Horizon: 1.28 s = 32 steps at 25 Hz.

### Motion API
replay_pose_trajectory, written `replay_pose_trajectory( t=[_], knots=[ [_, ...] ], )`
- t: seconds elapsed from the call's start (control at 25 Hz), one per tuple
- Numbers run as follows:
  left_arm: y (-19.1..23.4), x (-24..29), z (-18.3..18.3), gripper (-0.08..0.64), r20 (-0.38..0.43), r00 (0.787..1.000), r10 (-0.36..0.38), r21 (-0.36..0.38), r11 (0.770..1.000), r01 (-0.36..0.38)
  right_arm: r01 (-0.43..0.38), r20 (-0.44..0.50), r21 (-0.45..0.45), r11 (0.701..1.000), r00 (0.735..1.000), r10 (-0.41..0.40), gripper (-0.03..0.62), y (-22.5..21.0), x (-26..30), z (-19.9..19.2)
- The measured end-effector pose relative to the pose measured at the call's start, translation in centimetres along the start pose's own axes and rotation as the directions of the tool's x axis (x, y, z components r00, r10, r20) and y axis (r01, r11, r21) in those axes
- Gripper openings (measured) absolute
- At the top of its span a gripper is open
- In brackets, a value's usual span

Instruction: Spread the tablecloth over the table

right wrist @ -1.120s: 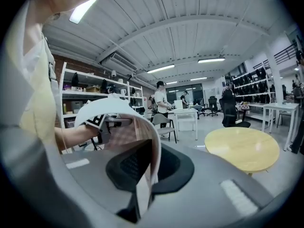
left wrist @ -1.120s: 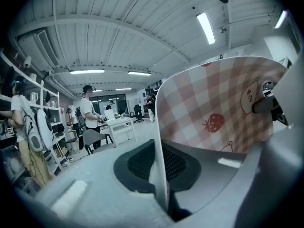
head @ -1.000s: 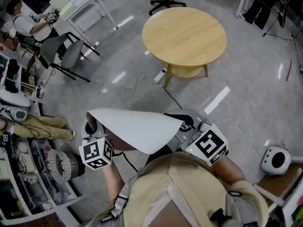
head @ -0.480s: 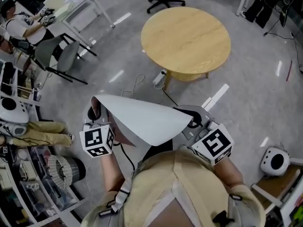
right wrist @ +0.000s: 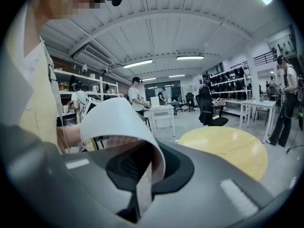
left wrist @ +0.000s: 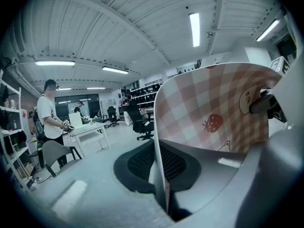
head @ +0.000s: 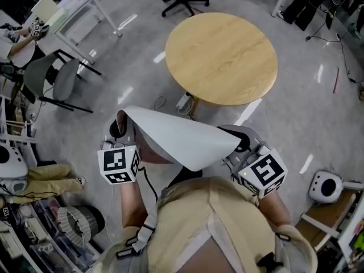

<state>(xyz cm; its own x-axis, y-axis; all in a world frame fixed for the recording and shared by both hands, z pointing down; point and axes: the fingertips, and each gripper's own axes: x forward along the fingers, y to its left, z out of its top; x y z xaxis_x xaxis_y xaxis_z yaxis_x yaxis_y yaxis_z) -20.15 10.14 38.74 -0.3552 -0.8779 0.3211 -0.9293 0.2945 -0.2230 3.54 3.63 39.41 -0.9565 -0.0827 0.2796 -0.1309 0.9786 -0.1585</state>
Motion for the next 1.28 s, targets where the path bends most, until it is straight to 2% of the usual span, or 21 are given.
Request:
replay_pose_trajectory(
  t=[0.28, 0.44, 0.6, 0.88, 1.08, 1.28],
  knots=[
    [3.7, 6.5, 3.0, 0.005, 0.045, 0.991, -0.128, 0.069, 0.990, 0.124, 0.125, 0.023, 0.019, 0.992, 0.992, -0.125, 0.009, -3.3, 4.9, 3.6],
    [5.0, 10.8, 6.4, 0.005, 0.100, 0.974, -0.203, 0.146, 0.971, 0.187, 0.189, 0.053, 0.015, 0.982, 0.980, -0.189, 0.009, -5.5, 6.6, 6.2],
    [4.4, 14.3, 9.9, 0.006, 0.152, 0.952, -0.265, 0.228, 0.947, 0.227, 0.239, 0.068, -0.011, 0.971, 0.969, -0.238, 0.009, -7.9, 6.6, 8.1],
    [2.3, 18.5, 15.8, 0.006, 0.184, 0.925, -0.332, 0.346, 0.903, 0.255, 0.306, 0.153, -0.038, 0.951, 0.943, -0.297, 0.011, -13.1, 5.0, 12.6],
    [1.4, 21.7, 19.4, 0.006, 0.188, 0.920, -0.343, 0.422, 0.874, 0.239, 0.363, 0.198, -0.102, 0.926, 0.920, -0.339, 0.018, -16.6, 4.9, 15.2],
    [-1.1, 26.9, 23.5, 0.006, 0.204, 0.911, -0.358, 0.463, 0.855, 0.233, 0.400, 0.218, -0.142, 0.905, 0.905, -0.366, 0.028, -23.0, 4.5, 17.0]
  ],
)
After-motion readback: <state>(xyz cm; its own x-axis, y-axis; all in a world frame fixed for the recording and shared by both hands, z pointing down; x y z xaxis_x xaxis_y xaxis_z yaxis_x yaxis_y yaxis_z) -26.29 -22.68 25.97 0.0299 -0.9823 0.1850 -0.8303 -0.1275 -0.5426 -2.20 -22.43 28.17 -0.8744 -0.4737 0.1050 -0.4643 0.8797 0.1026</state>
